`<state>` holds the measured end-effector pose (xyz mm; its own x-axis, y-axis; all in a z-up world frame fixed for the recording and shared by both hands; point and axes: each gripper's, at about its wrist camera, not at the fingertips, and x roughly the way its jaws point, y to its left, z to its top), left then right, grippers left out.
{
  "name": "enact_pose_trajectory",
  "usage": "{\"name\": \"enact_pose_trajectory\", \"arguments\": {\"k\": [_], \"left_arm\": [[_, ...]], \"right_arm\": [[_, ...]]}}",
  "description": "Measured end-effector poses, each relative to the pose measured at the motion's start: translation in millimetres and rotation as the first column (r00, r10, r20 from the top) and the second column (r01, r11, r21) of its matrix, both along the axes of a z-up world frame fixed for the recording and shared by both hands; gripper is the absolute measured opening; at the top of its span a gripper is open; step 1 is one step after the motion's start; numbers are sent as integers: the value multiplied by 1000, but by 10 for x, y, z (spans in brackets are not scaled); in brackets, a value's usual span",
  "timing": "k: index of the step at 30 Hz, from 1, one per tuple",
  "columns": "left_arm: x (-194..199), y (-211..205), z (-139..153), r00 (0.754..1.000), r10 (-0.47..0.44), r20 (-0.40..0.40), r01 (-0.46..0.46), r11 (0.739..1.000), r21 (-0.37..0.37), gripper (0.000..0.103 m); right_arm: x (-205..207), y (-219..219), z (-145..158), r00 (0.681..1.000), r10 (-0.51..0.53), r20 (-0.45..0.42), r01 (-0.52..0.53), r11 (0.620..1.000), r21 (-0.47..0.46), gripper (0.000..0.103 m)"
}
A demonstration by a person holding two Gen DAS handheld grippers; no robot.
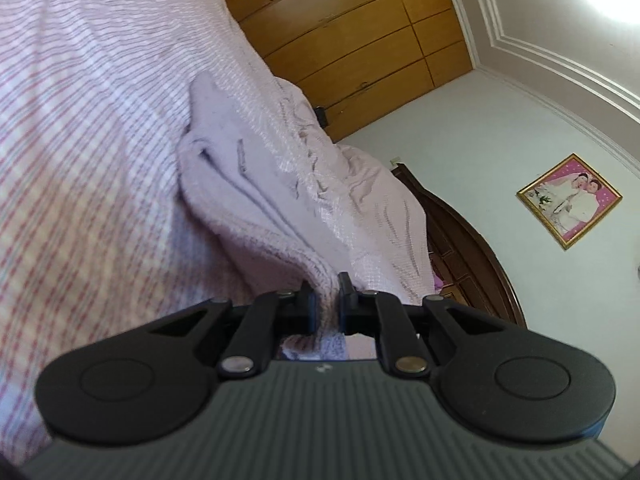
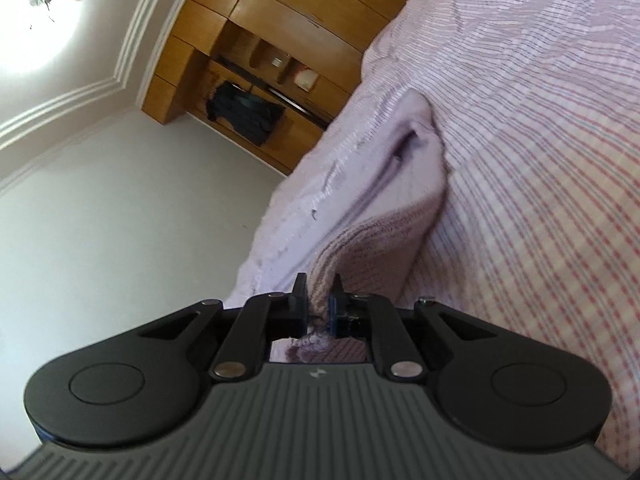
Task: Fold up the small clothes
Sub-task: 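Roll the held strip end over onto the strip with both grippers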
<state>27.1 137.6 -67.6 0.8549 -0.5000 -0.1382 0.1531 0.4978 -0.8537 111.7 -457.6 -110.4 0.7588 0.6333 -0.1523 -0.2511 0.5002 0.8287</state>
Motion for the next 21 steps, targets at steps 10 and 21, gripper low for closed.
{"name": "enact_pose_trajectory", "arguments": {"k": [10, 21], "left_arm": [[399, 43, 363, 996, -1, 93, -1, 1000, 15, 12], [1093, 140, 812, 984, 6, 180, -22, 996, 83, 12]], "right_arm": [[521, 36, 389, 997, -18, 80, 19, 1000, -16, 10], [1297, 205, 811, 985, -2, 175, -8, 998, 57, 10]]}}
